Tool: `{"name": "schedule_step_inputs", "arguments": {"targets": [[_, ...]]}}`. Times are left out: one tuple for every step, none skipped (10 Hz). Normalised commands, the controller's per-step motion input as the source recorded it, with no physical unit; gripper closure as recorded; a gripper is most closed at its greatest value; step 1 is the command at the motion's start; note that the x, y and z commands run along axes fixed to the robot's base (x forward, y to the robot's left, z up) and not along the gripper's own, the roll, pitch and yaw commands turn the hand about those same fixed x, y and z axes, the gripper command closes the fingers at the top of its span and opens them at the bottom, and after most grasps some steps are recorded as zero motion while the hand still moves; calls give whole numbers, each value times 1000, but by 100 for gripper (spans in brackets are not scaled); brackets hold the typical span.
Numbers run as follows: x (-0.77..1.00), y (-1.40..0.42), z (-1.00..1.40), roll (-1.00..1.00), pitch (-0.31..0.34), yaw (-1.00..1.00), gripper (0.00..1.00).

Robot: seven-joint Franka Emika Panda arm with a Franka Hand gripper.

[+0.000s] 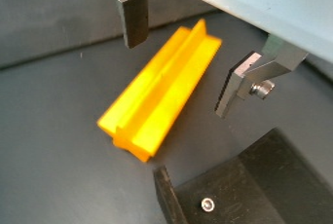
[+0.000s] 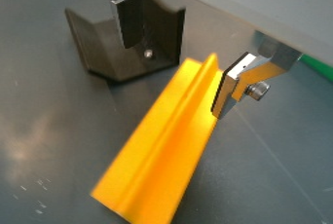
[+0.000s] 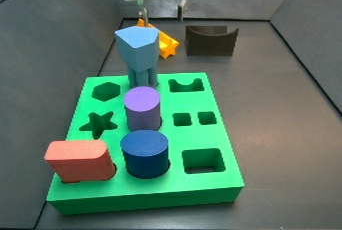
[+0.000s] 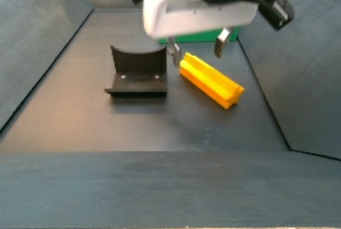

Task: Pick up the star object. Move up. Place the star object on the fixture. Regrasp the star object. Move to above the board. Insert the star object.
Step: Pick up the star object.

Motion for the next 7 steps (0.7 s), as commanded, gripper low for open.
{"name": "schedule_step_inputs", "arguments": {"targets": [[0, 0, -977, 0, -96, 377, 0], [0, 0, -957, -9, -96, 369, 0], [0, -23, -943, -16, -93, 349, 0], [0, -123, -663, 0, -104, 271, 0], [-143, -71, -100, 0, -116, 23, 0], [-9, 0, 0, 0, -30, 0, 0], [0, 0, 0, 0, 0, 0, 0]]}}
